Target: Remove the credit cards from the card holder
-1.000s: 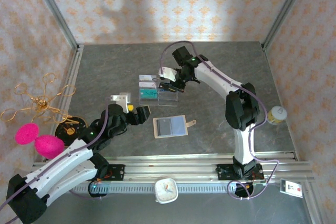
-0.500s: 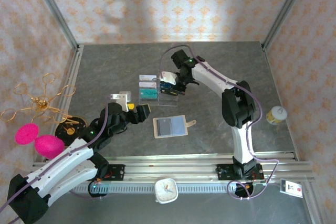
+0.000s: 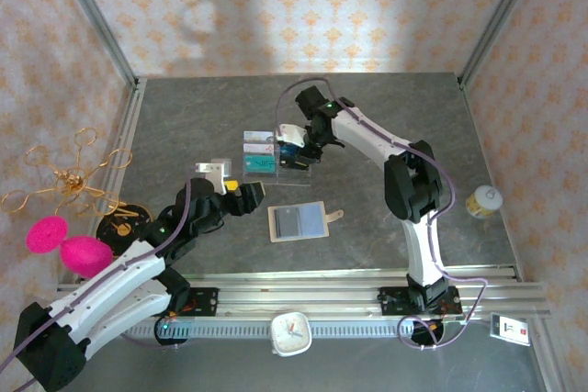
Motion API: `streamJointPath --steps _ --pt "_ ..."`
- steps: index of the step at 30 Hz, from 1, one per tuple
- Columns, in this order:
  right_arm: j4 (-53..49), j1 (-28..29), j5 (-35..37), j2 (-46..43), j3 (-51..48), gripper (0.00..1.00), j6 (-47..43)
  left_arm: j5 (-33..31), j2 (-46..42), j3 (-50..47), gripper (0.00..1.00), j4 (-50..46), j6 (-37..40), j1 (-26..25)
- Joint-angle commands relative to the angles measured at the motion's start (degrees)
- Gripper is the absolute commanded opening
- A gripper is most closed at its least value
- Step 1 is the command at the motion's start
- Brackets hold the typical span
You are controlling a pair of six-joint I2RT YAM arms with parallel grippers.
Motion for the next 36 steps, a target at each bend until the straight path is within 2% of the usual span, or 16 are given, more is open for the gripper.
streamJointPath --steps 1,5,9,12,14,17,20,22,23,27,29,33,36 --pt "2.96 0.37 -0.26 -1.64 1.34 0.24 2.60 1.20 -0.10 -0.70 0.85 2.54 -0.04 0.64" --pt "6.79 0.45 -3.57 -6.02 -0.73 0.27 6.93 1.29 -1.00 -1.61 0.85 4.11 -2.17 0.67" --pt "16.26 0.45 -7.30 -13.37 -8.08 0.30 15.24 1.01 -1.67 -2.69 0.85 6.26 -5.46 0.65" --pt "27.47 0.62 -10.63 -19.83 -16.89 0.32 25.55 1.43 -1.64 -2.95 0.86 6.81 -6.89 0.64" --pt "37.93 1.01 -11.37 -23.85 -23.94 0.34 36.27 -0.05 -1.74 -2.85 0.85 5.67 -7.66 0.70" --pt "48.37 2.87 -6.21 -26.54 -32.41 0.35 53.05 -2.01 -2.12 -3.28 0.85 3.96 -9.41 0.71" --pt "50.83 6.84 1.47 -28.63 -40.12 0.35 65.17 -3.60 -3.07 -5.11 0.85 3.04 -12.10 0.66" --pt "49.44 10.84 7.77 -30.40 -44.45 0.35 69.08 -2.87 -3.93 -6.66 0.86 4.12 -13.22 0.70" --pt "48.01 13.18 11.72 -31.05 -46.24 0.35 70.86 -2.34 -4.42 -7.53 0.85 4.78 -13.86 0.65" --pt "41.84 21.29 17.68 -30.17 -49.35 0.36 74.23 -1.76 -5.96 -10.42 0.83 5.78 -15.68 0.68" --pt "38.80 25.12 22.93 -28.24 -48.85 0.36 75.58 -1.40 -6.42 -11.10 0.81 5.19 -15.97 0.63" --pt "33.90 28.83 30.89 -23.52 -46.73 0.35 77.29 -0.74 -7.87 -11.97 0.78 3.91 -16.14 0.65" --pt "33.37 29.55 32.70 -22.23 -46.44 0.35 78.16 -0.50 -8.96 -12.39 0.78 3.40 -16.16 0.66"
